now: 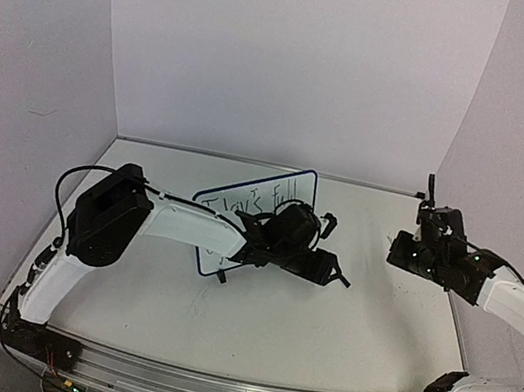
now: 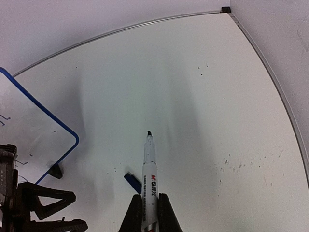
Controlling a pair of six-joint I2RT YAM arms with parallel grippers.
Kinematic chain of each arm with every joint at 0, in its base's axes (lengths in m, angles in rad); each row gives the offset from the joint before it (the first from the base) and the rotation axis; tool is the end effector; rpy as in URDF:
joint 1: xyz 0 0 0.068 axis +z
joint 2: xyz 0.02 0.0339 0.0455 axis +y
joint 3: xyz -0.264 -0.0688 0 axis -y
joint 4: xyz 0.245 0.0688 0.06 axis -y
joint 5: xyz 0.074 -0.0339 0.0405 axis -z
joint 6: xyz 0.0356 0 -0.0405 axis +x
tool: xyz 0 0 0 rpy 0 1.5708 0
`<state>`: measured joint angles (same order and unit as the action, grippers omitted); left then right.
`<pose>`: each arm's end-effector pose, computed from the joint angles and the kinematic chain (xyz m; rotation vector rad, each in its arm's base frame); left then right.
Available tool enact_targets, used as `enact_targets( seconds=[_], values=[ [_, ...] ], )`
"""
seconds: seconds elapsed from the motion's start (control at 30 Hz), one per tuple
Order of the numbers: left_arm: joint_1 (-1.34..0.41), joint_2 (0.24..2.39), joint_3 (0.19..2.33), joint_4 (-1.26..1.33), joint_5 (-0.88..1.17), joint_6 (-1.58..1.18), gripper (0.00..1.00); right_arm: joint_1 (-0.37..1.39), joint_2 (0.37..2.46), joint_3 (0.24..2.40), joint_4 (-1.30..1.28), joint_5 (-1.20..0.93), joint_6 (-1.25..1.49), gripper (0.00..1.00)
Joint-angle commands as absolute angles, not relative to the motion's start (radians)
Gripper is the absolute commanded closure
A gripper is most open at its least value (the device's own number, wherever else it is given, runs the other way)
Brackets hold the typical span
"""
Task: Write a sentence on the whiteboard
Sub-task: Pass from the right arm to the left
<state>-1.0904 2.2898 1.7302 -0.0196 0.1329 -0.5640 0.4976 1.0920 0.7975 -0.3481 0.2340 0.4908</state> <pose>0.2384 -0.4676 0.1731 0.6946 2.2520 -1.0437 0.2124 0.1060 0.2690 0.1222 2.2054 0.2954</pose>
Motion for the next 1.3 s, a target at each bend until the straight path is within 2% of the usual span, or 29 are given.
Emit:
enact_targets(
  seconds=[0.0,0.1,0.27,0.37,0.43,0.73,0.93,1.27],
  values=[
    [-1.096,2.373,1.866,-0.01,0.041,-0.672,0.37,0.491,1.072,0.744,-0.21,0.268,0.49,1.0],
    [-1.103,2.352,1.816,0.093,0.05,-0.653,0.37,0.484,1.063,0.712,-0.165,0.234,0.502,1.0],
    [-1.127,2.174,1.628,0.262,0.05,-0.601,0.37,0.483,0.791,0.432,0.211,0.074,0.538,1.0],
    [-1.134,2.015,1.47,0.39,0.05,-0.604,0.37,0.485,0.65,0.363,0.327,-0.003,0.569,1.0],
    [-1.135,1.948,1.408,0.468,0.066,-0.619,0.37,0.485,0.626,0.346,0.379,-0.06,0.601,1.0],
    [-1.134,1.872,1.378,0.758,0.234,-0.711,0.33,0.486,0.752,0.353,0.721,-0.273,0.76,1.0],
    [-1.134,1.894,1.439,0.713,0.241,-0.739,0.33,0.495,0.827,0.375,0.861,-0.349,0.82,1.0],
    [-1.134,1.943,1.545,0.664,0.226,-0.755,0.32,0.578,0.899,0.432,0.917,-0.397,0.789,1.0]
  ],
)
